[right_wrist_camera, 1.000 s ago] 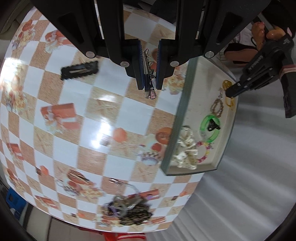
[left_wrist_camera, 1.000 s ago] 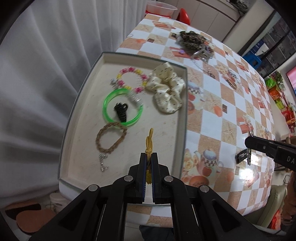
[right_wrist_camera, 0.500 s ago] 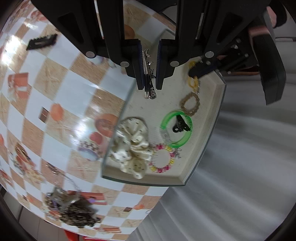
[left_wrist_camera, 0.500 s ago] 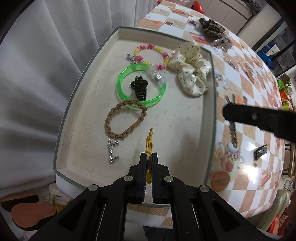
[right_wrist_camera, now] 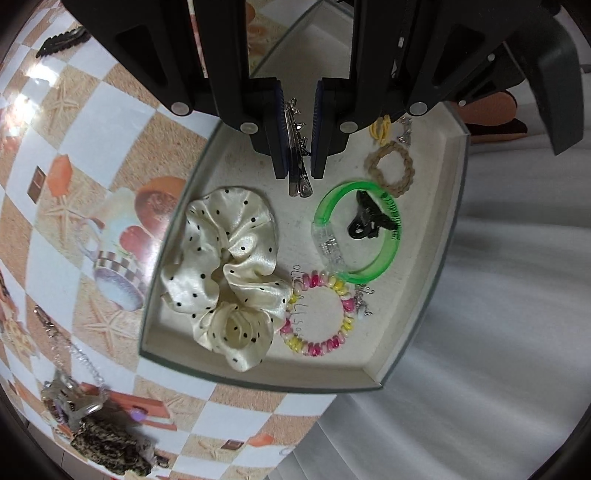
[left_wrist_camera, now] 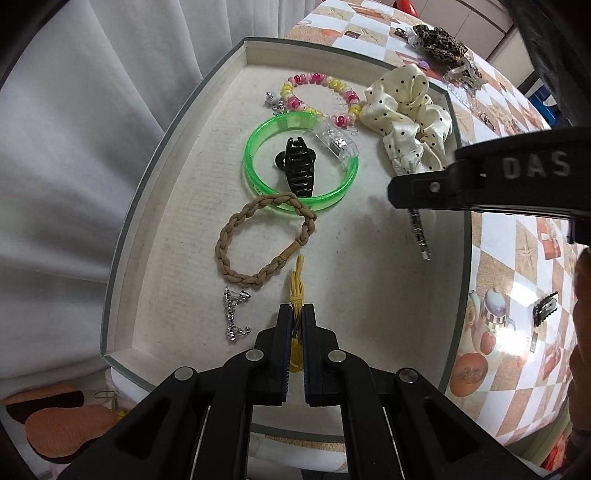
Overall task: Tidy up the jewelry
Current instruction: 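Carry the barrette into the tray with the right gripper while the left gripper drops the hair tie there, then move the left gripper onto the black scalloped snap clip and close it, then grasp the pale silver hair clip with the right gripper while the left gripper lifts the snap clip, then carry both clips into the tray and open both grippers to release them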
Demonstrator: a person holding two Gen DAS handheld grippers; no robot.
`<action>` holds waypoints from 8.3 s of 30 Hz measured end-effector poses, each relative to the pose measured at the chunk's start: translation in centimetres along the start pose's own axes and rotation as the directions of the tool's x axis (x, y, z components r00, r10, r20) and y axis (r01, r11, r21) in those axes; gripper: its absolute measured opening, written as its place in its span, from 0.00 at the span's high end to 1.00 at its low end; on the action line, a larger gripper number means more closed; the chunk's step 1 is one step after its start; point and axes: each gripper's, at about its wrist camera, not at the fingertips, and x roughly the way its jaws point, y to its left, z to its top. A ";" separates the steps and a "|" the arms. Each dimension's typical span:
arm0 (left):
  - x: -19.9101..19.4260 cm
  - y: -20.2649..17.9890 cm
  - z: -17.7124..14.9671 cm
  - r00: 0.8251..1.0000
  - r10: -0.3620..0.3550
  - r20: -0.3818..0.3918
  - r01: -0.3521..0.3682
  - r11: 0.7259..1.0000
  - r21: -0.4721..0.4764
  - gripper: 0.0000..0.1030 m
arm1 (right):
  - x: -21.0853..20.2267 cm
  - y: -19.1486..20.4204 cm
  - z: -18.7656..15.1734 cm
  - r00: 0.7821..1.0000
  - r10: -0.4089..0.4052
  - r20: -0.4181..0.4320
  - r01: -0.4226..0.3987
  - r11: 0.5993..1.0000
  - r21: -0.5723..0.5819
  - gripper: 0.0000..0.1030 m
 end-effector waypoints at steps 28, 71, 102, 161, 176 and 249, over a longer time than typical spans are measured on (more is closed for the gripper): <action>-0.7 -1.6 1.0 0.999 0.023 -0.029 -0.021 0.998 0.067 0.80 | -7.6 -3.7 -2.0 0.992 0.024 0.127 -0.043 0.987 0.152 0.53; 1.6 -36.6 -3.8 0.997 -0.017 0.073 -0.041 0.690 0.722 0.00 | -15.0 -33.9 -10.2 0.992 -0.097 0.082 0.065 0.942 0.328 0.42; 2.2 -34.9 -1.8 0.999 -0.053 0.012 0.042 0.897 0.440 0.55 | -9.1 -27.2 5.8 0.972 -0.163 0.168 0.182 0.977 -0.109 0.42; -6.0 -26.0 3.7 0.965 -0.261 -0.003 0.249 0.916 0.313 0.67 | -16.7 -26.0 -13.3 0.983 -0.037 0.179 -0.032 0.929 0.369 0.81; -9.8 -18.1 3.6 0.958 -0.272 0.096 0.238 0.934 0.265 0.67 | -17.7 -17.9 -12.0 0.972 -0.042 0.232 -0.034 0.949 0.314 0.81; 0.4 3.3 2.9 0.999 0.027 0.028 -0.026 0.999 -0.023 0.67 | 1.2 -0.5 0.3 0.999 -0.018 0.030 0.018 1.000 0.008 0.80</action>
